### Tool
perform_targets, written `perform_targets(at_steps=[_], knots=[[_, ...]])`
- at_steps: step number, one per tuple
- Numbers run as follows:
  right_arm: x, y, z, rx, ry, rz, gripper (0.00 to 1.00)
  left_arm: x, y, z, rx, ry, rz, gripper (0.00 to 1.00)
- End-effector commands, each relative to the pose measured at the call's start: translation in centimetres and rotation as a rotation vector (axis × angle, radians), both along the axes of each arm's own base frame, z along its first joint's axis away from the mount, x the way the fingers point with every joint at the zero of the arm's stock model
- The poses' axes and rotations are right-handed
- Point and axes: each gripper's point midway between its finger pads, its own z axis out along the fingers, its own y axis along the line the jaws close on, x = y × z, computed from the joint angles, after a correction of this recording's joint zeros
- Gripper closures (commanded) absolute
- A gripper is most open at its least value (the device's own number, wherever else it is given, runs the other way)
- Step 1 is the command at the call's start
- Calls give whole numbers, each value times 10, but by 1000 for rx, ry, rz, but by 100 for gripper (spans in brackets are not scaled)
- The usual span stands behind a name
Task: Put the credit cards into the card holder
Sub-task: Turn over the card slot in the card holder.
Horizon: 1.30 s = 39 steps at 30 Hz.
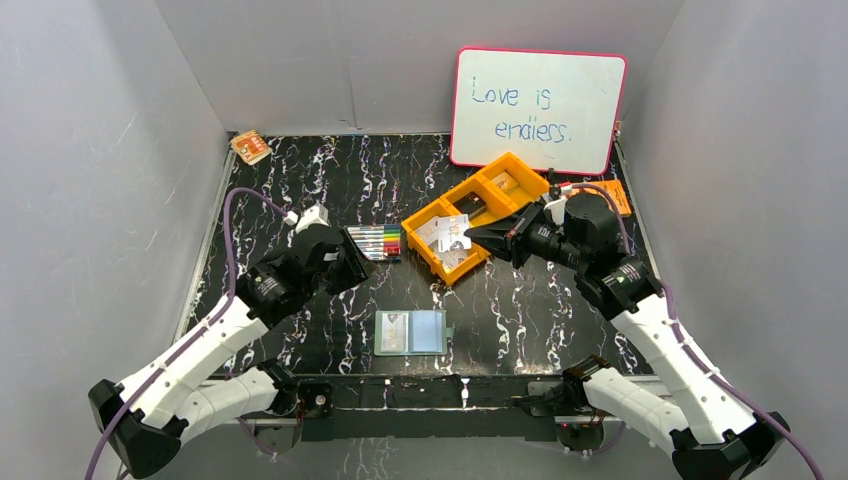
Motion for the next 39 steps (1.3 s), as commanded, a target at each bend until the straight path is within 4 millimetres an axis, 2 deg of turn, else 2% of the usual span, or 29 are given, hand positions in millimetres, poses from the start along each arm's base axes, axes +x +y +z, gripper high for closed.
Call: perform_targets(at_steps=[1, 3, 6, 10, 13, 16, 17, 19, 21, 24, 28, 32, 39], knots=[[-12, 5, 38, 95, -67, 64, 100, -3, 6, 2, -9, -9, 22, 54], [-11, 5, 37, 76, -101, 71, 100, -3, 7, 2, -9, -10, 24, 54], [-4, 0, 30, -82, -268, 83, 100, -5, 8, 0, 0, -7, 21, 54], [5, -14, -13, -406, -414, 169, 100, -12, 12, -12, 30, 9, -12, 52], [7, -31, -42, -588, -504, 190, 100, -19, 2, -18, -1, 1, -97, 40], [3, -42, -68, -676, -559, 202, 100, -28, -14, -27, -64, -4, -197, 33], [0, -43, -76, -688, -565, 216, 100, -31, -14, -32, -65, 4, -202, 31], [-6, -40, -97, -694, -572, 261, 100, -31, -11, -39, -70, 1, -184, 28], [-11, -33, -108, -694, -587, 291, 100, -31, -8, -41, -93, -24, -159, 23], [-10, -25, -118, -727, -619, 295, 100, -32, 0, -40, -120, -52, -117, 5], [-3, -4, -116, -785, -709, 265, 100, -35, 5, -43, -91, -51, -128, 7], [-9, 19, -128, -832, -723, 319, 100, -41, -7, -49, -73, -14, -223, 7], [-37, 16, -164, -776, -624, 399, 100, -52, -30, -61, -90, 80, -358, 11]])
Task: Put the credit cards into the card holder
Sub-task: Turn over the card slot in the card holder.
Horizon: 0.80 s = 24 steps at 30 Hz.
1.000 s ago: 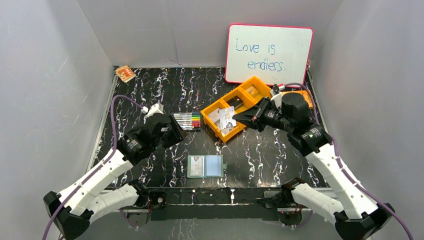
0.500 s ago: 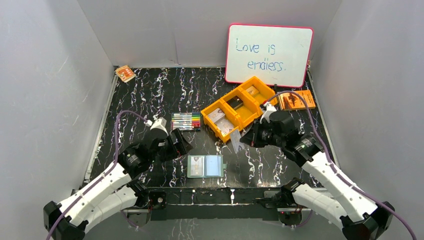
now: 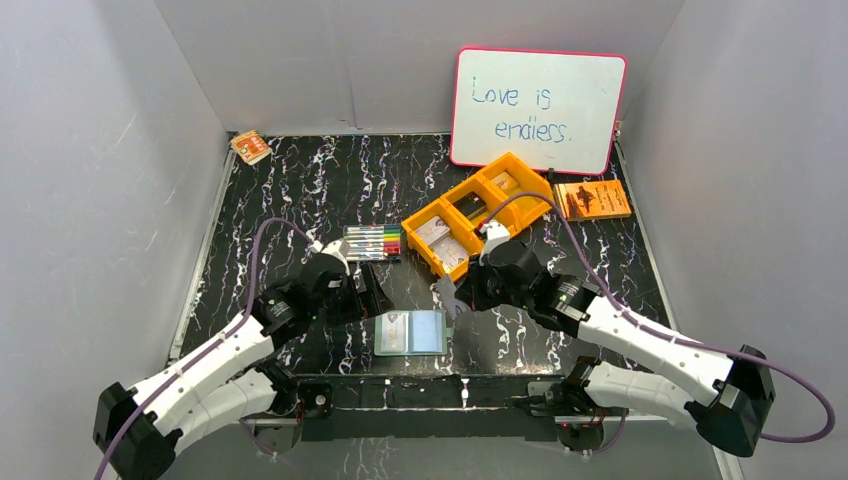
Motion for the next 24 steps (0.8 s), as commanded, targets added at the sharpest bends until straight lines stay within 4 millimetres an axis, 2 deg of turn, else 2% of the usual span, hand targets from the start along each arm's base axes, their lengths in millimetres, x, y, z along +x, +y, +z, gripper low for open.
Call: perform_targets(at_steps=[1, 7, 12, 16, 21, 24], knots=[[-10, 1, 3, 97, 2, 1, 100, -4, -21, 15, -70, -7, -109, 11], [-33, 7, -12, 132, 106, 64, 100, -10, -35, 0, -112, 58, -140, 14], [-37, 17, -14, 165, 158, 65, 100, -5, -45, -2, -101, 80, -145, 18], [-42, 24, -25, 182, 217, 70, 100, -2, -54, -5, -76, 102, -156, 23], [-47, 19, -46, 158, 296, 19, 100, -4, -67, -9, -56, 107, -178, 28], [-49, 15, -52, 164, 315, -7, 100, -6, -72, -15, -22, 108, -193, 30]])
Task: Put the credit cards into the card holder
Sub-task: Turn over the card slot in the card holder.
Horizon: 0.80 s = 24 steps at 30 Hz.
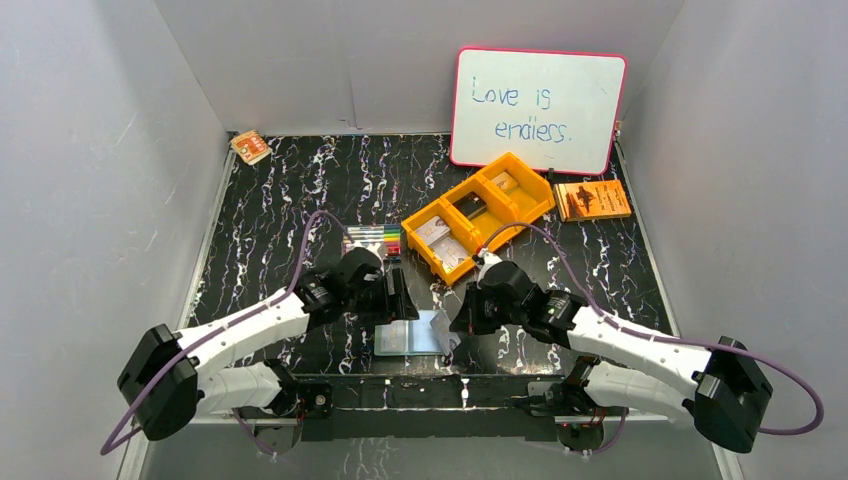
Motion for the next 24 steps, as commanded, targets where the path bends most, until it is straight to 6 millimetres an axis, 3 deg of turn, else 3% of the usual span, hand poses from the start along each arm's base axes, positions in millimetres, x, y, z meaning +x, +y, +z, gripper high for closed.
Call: perform_targets(at_steps=[1, 6, 16, 24], knots=[[-1, 4, 6, 65, 17, -38, 100, 4, -16, 9, 3, -40, -25, 31], [-2, -8, 2, 42, 23, -80, 100, 6, -24, -2, 69, -41, -40, 36], [-4, -22, 12, 47, -16, -104, 100, 20, -17, -25, 283, -59, -42, 41], [-5, -26, 12, 42, -26, -106, 100, 16, -19, -44, 392, -41, -78, 45]])
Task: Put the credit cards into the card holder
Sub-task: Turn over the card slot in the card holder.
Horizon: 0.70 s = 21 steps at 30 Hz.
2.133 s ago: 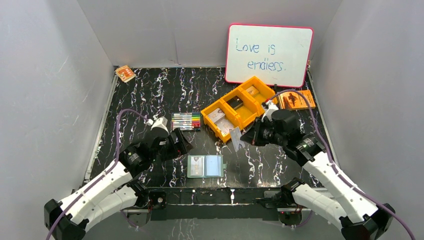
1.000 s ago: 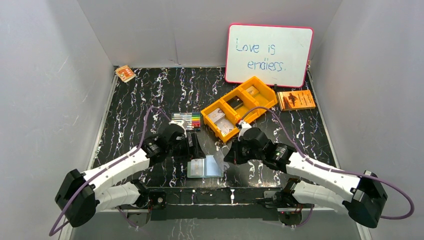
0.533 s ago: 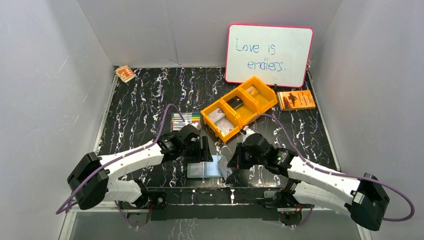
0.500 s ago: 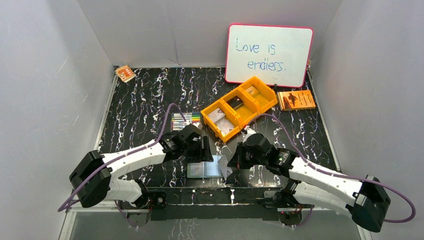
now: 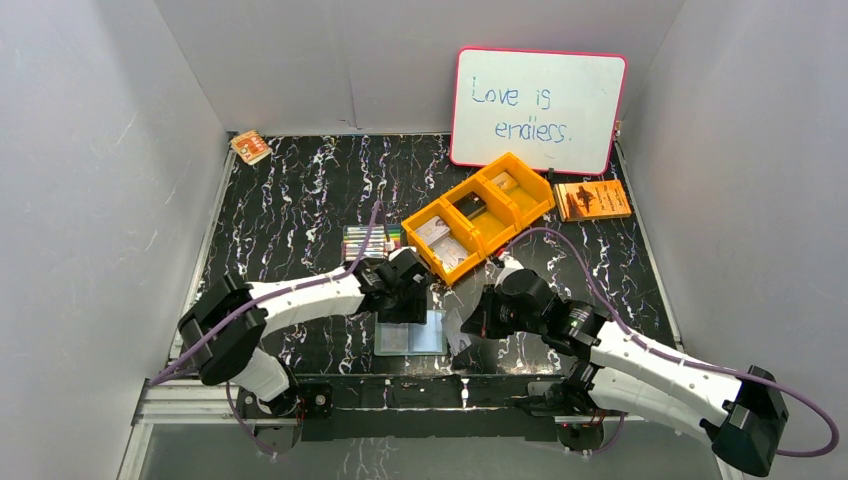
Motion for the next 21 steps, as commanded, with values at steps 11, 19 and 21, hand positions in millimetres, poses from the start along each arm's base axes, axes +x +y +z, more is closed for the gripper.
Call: perform_targets(at_steps=[11, 19, 21], knots=[[3, -1, 4, 7, -31, -8, 100, -8, 10, -18, 146, -1, -33, 56], [3, 2, 2, 4, -24, 1, 100, -12, 25, -26, 187, 2, -16, 72], [3, 3, 1, 5, -21, 6, 100, -14, 28, -29, 199, 9, -16, 75]])
